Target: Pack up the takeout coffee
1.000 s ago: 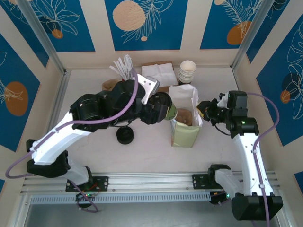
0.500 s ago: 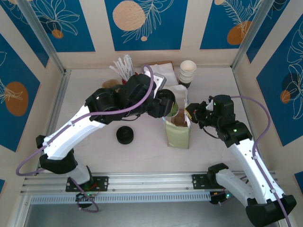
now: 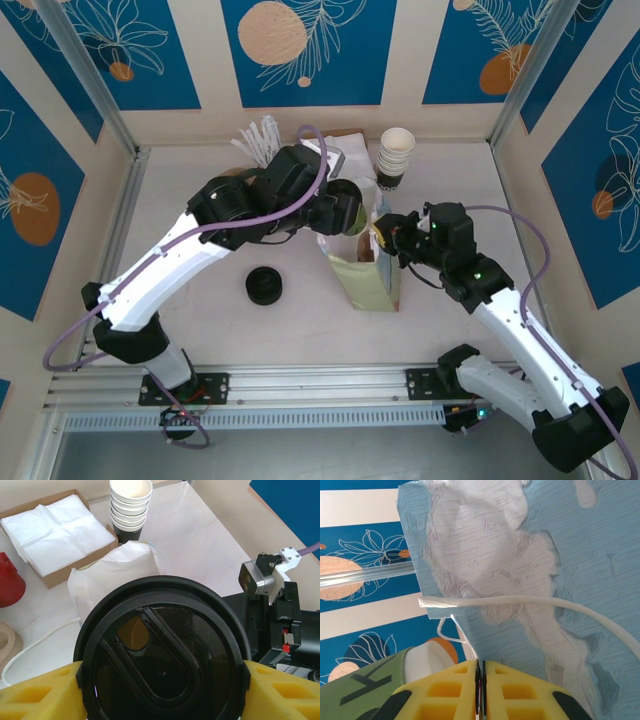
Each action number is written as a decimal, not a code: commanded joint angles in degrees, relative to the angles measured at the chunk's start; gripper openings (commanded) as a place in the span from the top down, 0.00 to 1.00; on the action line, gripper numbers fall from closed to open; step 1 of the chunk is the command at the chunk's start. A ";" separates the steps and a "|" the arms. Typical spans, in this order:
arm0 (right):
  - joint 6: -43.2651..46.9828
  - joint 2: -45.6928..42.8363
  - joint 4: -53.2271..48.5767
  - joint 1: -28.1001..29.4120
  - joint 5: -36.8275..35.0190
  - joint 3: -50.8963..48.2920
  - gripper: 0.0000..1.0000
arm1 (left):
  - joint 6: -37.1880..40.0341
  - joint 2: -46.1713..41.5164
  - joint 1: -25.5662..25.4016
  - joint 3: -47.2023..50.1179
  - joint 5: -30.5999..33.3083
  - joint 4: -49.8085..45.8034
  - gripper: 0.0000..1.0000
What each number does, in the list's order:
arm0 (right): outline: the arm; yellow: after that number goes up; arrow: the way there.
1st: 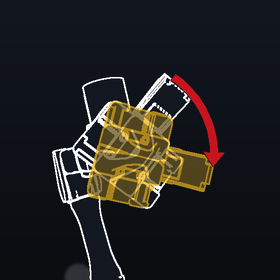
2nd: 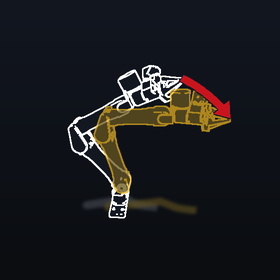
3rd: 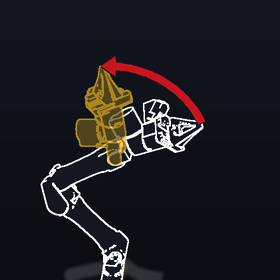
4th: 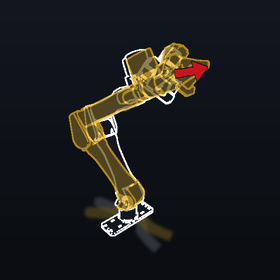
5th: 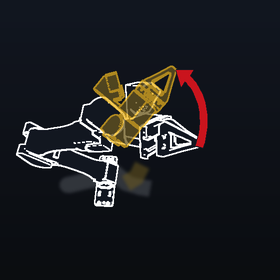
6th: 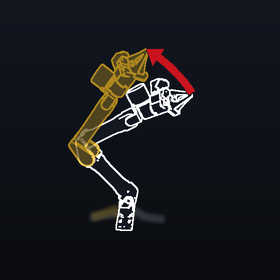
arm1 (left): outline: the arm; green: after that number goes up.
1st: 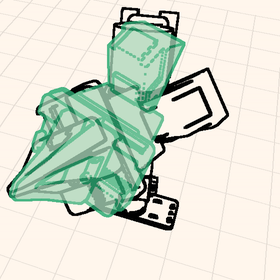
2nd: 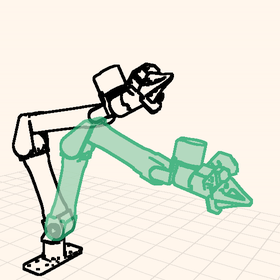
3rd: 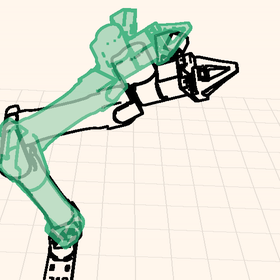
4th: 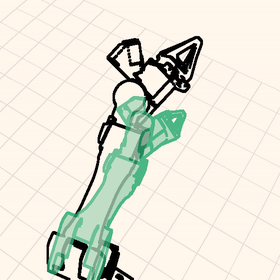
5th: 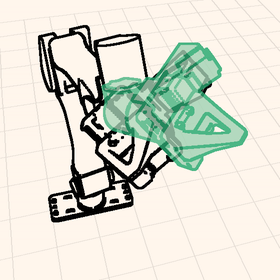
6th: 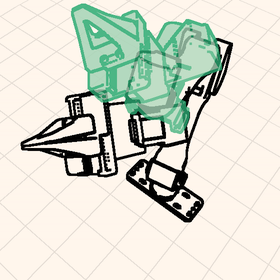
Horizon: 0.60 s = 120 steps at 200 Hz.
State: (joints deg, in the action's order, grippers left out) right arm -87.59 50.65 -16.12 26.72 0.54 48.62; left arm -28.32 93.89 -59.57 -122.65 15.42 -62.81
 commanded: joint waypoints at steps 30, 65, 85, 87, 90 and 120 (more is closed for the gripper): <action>-3.78 4.09 6.95 1.33 -1.31 2.08 0.88 | 0.28 -0.95 1.98 -1.69 1.46 -3.15 0.31; -3.20 4.35 6.63 1.23 -1.37 4.93 0.92 | 0.25 -1.69 2.95 -1.14 1.89 -3.96 0.32; -3.55 4.15 6.77 1.23 -0.89 5.60 0.93 | 0.19 -2.08 3.23 -1.23 2.01 -3.99 0.31; -3.55 4.11 6.84 1.23 -0.82 5.67 0.93 | 0.19 -2.09 3.28 -1.24 2.05 -3.99 0.31; -3.55 4.09 6.91 1.35 -0.85 5.69 0.93 | 0.20 -2.15 3.32 -1.30 2.06 -3.99 0.32; -3.92 2.91 6.36 1.31 -0.98 5.40 0.94 | 0.34 -2.05 3.47 -1.43 2.12 -4.25 0.32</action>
State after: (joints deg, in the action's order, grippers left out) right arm -90.48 55.24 -10.57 27.75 0.36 52.40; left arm -28.32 93.71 -56.80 -122.65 16.56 -65.67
